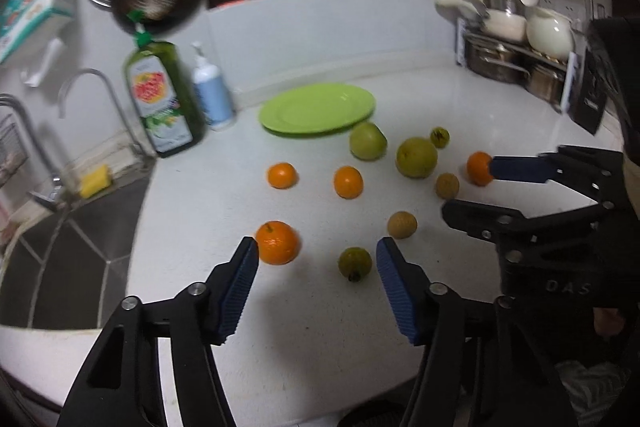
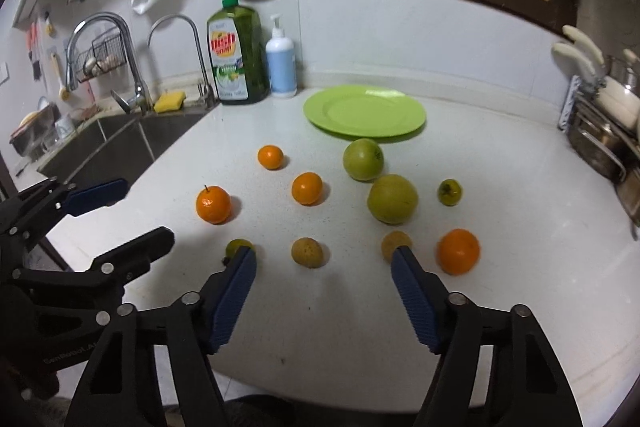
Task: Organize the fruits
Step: 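Grasp the small green fruit with the left gripper while the right gripper grasps a small brown kiwi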
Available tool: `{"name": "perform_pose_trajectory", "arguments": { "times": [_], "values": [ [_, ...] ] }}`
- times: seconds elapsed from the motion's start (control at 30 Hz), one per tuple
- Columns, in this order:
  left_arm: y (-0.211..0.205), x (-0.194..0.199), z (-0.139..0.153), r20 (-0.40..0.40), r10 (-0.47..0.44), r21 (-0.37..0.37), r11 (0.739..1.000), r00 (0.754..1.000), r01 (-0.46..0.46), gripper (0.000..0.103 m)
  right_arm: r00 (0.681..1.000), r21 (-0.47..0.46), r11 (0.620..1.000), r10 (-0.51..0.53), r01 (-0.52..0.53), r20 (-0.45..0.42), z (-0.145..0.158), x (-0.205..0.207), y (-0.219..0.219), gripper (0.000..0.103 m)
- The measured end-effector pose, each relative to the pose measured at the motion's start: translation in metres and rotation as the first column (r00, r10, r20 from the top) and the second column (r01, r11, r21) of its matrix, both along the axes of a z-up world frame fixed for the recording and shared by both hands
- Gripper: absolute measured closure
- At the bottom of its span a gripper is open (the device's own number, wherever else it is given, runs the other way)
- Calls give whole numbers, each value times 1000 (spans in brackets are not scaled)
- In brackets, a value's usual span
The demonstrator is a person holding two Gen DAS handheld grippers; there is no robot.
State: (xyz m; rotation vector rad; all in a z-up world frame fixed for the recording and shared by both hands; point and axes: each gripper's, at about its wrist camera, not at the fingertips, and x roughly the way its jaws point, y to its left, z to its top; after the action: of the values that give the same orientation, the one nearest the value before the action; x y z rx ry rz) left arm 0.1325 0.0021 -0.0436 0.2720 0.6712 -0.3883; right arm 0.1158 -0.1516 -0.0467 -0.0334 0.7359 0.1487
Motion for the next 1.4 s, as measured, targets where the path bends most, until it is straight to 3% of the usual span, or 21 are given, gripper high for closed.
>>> {"name": "perform_pose_trajectory", "arguments": {
  "times": [0.13, 0.33, 0.53, 0.77, 1.4],
  "values": [
    [-1, 17, -13, -56, -62, -1, 998, 996, 62, 51, 997, 4, 1000, 13, -13, -70, -16, 21, 5, 46],
    [-12, 32, -31, -144, -113, -15, 994, 983, 112, 57, 991, 8, 1000, 29, -28, -130, -33, 41, 5, 51],
    [-22, 39, -43, -203, -57, -22, 998, 977, 54, 63, 979, 42, 994, 108, -102, -175, -45, 58, -3, 59],
    [-28, 42, -51, -226, -4, -25, 1000, 974, -2, 66, 960, 75, 980, 196, -184, -201, -53, 70, -6, 60],
    [-27, 51, -59, -251, 43, -40, 998, 967, -55, 74, 935, 98, 962, 272, -256, -227, -63, 80, 2, 75]
  ]
}}
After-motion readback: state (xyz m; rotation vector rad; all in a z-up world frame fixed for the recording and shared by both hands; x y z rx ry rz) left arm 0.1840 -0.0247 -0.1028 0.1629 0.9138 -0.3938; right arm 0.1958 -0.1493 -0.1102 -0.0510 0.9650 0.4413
